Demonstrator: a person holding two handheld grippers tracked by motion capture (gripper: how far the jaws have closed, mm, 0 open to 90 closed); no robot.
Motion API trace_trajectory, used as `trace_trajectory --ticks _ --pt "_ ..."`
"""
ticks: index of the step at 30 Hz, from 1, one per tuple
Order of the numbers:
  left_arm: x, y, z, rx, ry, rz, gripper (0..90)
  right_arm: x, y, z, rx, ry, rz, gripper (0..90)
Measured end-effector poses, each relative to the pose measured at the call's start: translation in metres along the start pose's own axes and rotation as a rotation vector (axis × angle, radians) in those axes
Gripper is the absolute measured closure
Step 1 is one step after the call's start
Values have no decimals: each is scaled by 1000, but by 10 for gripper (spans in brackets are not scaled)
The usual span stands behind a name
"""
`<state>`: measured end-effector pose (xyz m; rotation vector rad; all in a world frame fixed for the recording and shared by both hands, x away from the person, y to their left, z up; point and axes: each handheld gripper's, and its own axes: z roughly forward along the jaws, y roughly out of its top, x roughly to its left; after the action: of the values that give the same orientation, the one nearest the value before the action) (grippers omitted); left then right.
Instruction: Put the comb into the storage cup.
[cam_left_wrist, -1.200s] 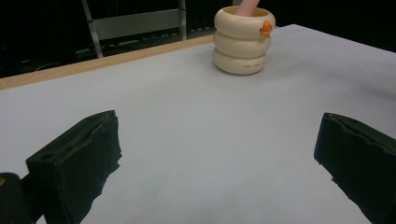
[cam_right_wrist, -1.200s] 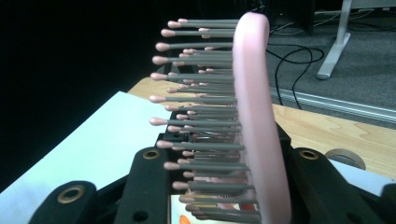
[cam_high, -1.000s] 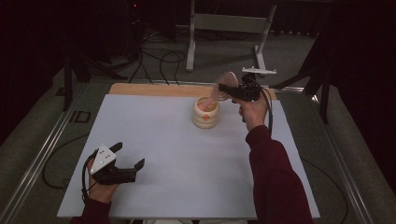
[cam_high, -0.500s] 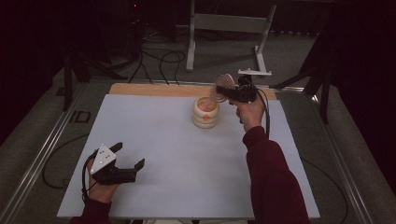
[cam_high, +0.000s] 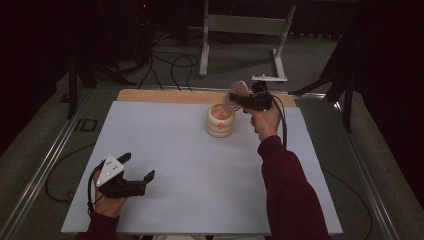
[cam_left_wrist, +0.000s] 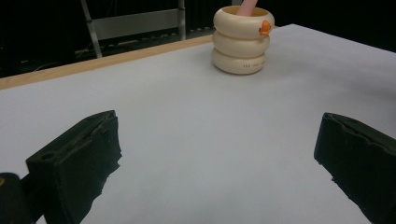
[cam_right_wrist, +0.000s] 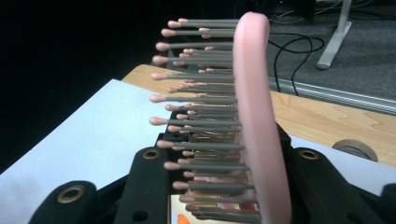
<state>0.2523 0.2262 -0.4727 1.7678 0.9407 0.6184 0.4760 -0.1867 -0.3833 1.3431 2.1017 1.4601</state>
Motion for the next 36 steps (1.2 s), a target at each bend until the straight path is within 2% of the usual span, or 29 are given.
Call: trace_trajectory --ticks 13,21,36 --pt "0 0 0 0 0 0 11 1 -3 6 11 -9 1 639" --pt "0 0 0 2 0 0 11 -1 -5 6 18 -32 1 639" --pt "0 0 0 1 0 -1 11 0 -9 12 27 -33 0 639"
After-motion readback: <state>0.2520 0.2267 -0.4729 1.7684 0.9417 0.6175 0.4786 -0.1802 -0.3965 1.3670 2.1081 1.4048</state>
